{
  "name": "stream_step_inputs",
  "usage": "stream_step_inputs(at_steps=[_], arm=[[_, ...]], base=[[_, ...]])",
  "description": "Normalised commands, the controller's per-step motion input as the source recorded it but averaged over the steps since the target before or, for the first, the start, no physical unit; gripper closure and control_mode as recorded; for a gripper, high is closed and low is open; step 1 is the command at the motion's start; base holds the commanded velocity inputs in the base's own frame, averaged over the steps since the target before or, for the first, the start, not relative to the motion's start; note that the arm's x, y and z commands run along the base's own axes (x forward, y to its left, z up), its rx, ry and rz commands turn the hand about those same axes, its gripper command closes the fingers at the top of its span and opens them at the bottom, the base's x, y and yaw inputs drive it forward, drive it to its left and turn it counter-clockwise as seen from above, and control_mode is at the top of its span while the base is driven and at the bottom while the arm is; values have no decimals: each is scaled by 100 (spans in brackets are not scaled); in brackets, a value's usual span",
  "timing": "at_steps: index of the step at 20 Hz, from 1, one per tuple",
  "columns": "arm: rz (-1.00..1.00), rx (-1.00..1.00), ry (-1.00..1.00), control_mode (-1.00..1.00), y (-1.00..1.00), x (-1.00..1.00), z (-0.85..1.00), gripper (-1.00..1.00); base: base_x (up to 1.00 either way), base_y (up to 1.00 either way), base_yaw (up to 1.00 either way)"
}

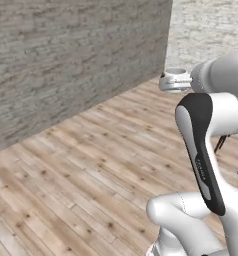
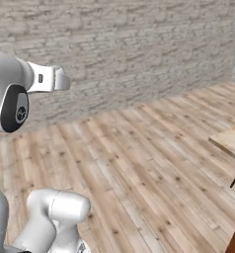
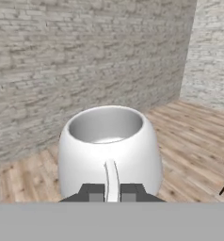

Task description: There is a tray on the dining counter. Grab the cup, mug, and pitcher and place them on the tray. The pitcher may be placed next to the tray if it cannot fit the tray.

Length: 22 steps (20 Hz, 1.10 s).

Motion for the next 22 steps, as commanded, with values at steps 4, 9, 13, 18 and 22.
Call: stream_step_inputs(at_steps=[4, 9, 13, 18, 22], arm=[[0, 0, 0, 100, 0, 0, 0, 100], [0, 0, 0, 100, 0, 0, 0, 100], [0, 0, 0, 100, 0, 0, 0, 100], [0, 0, 0, 100, 0, 0, 0, 100], [0, 0, 0, 100, 0, 0, 0, 100]], base=[[70, 89, -44], [68, 83, -51], [63, 69, -56], [63, 60, -65], [59, 59, -69]])
